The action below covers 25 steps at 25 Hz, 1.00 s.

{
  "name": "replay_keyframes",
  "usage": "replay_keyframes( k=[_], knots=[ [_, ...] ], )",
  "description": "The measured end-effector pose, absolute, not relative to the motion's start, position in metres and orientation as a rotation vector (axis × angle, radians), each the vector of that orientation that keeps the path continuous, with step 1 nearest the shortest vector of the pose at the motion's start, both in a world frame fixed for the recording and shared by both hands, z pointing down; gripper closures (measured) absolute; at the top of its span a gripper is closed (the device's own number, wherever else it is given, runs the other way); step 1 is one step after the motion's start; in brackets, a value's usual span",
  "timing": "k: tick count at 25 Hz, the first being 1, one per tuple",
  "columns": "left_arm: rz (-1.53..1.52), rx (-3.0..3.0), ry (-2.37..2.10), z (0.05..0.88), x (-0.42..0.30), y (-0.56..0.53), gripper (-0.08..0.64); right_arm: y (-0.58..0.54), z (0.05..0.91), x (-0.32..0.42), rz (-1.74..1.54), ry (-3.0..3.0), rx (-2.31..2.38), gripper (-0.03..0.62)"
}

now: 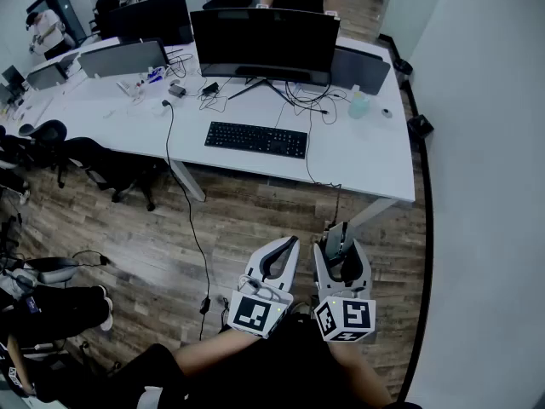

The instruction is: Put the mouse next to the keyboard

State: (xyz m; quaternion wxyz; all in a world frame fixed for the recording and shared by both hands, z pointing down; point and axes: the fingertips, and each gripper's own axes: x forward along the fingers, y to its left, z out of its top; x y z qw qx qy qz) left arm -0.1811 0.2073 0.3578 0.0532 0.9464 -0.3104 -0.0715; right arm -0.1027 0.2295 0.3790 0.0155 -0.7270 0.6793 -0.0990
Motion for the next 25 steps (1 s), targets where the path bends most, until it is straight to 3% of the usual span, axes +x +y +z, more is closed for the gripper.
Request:
replay_keyframes(
  k=[25],
  knots=[
    [-0.158,2.906,-1.012,0.368,-0.102,0.283,0.557,0.313,0.391,-0.017,-0.303,2.117,-2.229,0.276]
  ],
)
